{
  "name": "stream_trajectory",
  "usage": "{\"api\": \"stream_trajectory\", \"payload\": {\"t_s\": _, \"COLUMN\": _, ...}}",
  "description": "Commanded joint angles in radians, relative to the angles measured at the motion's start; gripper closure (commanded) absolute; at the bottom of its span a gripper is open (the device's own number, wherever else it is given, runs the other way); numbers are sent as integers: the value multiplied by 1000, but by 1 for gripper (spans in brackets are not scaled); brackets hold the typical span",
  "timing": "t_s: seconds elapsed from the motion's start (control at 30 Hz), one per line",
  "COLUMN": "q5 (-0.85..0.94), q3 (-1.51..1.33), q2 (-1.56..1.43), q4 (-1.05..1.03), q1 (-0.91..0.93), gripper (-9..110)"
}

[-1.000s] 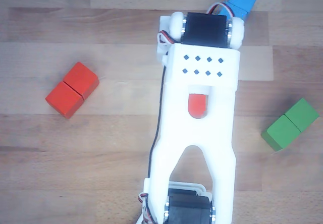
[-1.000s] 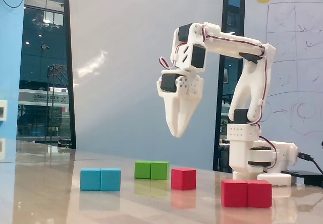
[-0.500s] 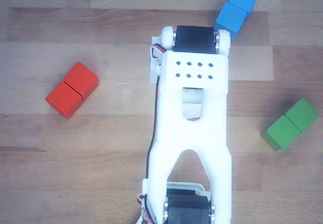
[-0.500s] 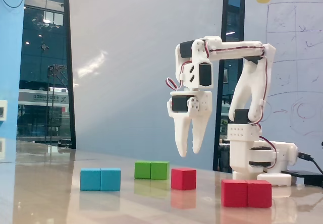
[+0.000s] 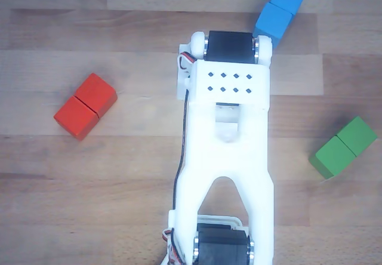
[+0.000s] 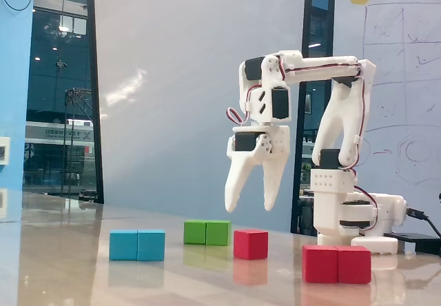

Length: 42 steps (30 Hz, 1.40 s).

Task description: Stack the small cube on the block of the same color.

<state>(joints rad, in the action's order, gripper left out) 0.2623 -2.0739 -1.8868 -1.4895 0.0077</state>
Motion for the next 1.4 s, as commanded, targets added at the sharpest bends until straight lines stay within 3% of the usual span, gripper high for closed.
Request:
{"api": "stream_trajectory", "payload": {"t_s": 0.0, "q5": -6, "q3": 2, "q2": -8, "q4": 15, "q1": -3, "gripper": 67}}
{"api": "stream_trajectory", "payload": {"t_s": 0.5, "q5": -11, "q3": -3, "q2": 146, "q4": 118, "q1": -3, "gripper": 69}}
{"api": "stream_trajectory", "payload": {"t_s": 0.83, "q5": 0, "q3": -3, "q2": 153, "q4": 101, "q1": 138, "gripper": 69}}
{"api": "stream_trajectory", "payload": {"t_s": 1.37, "q5": 3, "q3": -6, "q2": 152, "q4": 92, "q1": 140, "gripper": 69}}
